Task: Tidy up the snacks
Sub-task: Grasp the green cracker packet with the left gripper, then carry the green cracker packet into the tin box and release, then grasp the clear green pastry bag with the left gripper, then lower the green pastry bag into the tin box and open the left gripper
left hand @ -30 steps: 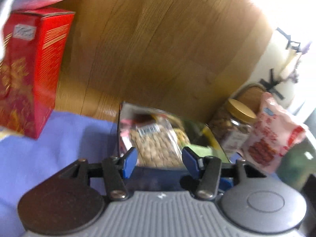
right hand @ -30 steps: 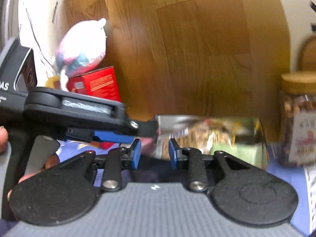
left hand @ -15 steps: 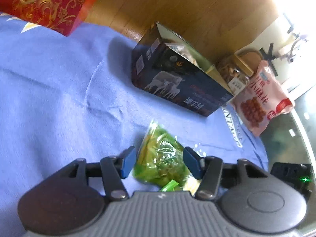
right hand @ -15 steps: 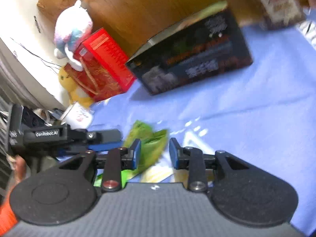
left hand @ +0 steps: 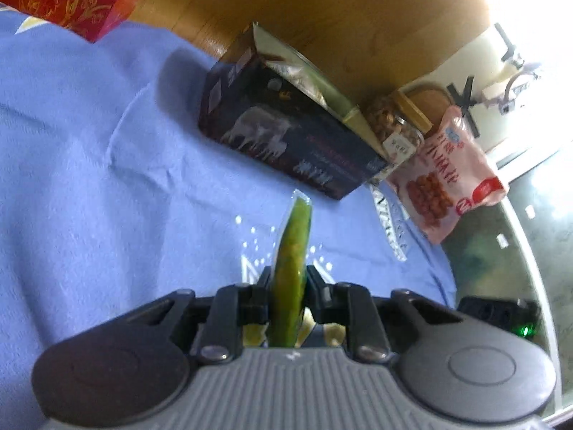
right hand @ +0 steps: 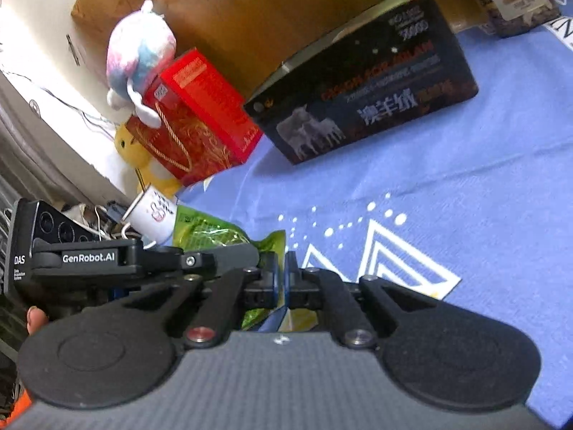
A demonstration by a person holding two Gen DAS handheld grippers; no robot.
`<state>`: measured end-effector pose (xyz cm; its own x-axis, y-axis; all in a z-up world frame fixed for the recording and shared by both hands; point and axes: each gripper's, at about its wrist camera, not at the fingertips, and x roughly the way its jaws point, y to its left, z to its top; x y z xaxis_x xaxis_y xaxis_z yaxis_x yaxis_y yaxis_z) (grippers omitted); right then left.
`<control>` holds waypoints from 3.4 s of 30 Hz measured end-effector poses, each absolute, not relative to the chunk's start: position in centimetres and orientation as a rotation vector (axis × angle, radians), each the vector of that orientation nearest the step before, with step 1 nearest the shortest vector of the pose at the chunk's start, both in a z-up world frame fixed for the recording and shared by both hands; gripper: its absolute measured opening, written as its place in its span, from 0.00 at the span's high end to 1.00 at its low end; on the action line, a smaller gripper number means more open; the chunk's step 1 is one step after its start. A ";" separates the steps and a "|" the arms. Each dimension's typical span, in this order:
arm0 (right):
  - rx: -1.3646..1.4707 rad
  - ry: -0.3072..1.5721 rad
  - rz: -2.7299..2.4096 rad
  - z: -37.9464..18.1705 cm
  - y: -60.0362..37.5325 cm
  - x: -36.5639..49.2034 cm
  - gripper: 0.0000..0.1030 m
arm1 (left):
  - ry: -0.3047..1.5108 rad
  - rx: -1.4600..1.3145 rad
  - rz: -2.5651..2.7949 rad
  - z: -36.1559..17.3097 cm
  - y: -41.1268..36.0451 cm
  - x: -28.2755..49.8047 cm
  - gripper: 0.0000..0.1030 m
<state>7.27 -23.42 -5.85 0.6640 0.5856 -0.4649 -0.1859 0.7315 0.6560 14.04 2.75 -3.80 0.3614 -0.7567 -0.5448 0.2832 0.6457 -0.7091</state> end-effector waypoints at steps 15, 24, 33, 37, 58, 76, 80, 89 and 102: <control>0.047 0.677 0.695 -3.7 -19.1 -2.2 0.53 | 1.010 -0.527 -0.590 -2.3 9.0 8.7 0.45; -0.090 0.645 0.659 -5.4 -16.9 -2.2 0.54 | 1.037 -0.472 -0.658 -3.9 4.7 4.7 0.57; -0.020 0.569 0.550 -3.5 -19.5 -3.5 0.71 | 0.970 -0.437 -0.706 -0.8 2.5 5.6 0.68; -0.011 0.493 0.485 -1.9 -20.3 -1.3 0.71 | 0.874 -0.403 -0.734 2.6 0.7 7.9 0.68; 0.223 0.434 0.321 0.0 -25.8 13.9 0.68 | 0.769 -0.434 -0.650 2.9 -1.2 22.2 0.62; 0.481 0.785 0.590 -6.0 -22.8 8.8 0.67 | 0.916 -0.612 -0.565 -5.9 6.9 10.5 0.53; 0.489 0.766 0.576 -6.0 -22.4 8.1 0.69 | 0.930 -0.667 -0.607 -6.5 6.4 10.9 0.76; 0.687 0.802 0.528 -6.7 -24.1 7.9 0.81 | 0.949 -0.688 -0.646 -6.2 5.3 11.1 0.75; 1.000 0.693 0.558 -5.3 -28.7 7.7 0.88 | 0.892 -0.668 -0.661 -3.2 4.4 11.8 0.30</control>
<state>7.74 -28.67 -5.25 0.6601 0.7033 -0.2640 -0.1080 0.4365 0.8932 11.75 4.42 -3.23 0.4649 -0.7497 -0.4709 0.2323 0.6166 -0.7522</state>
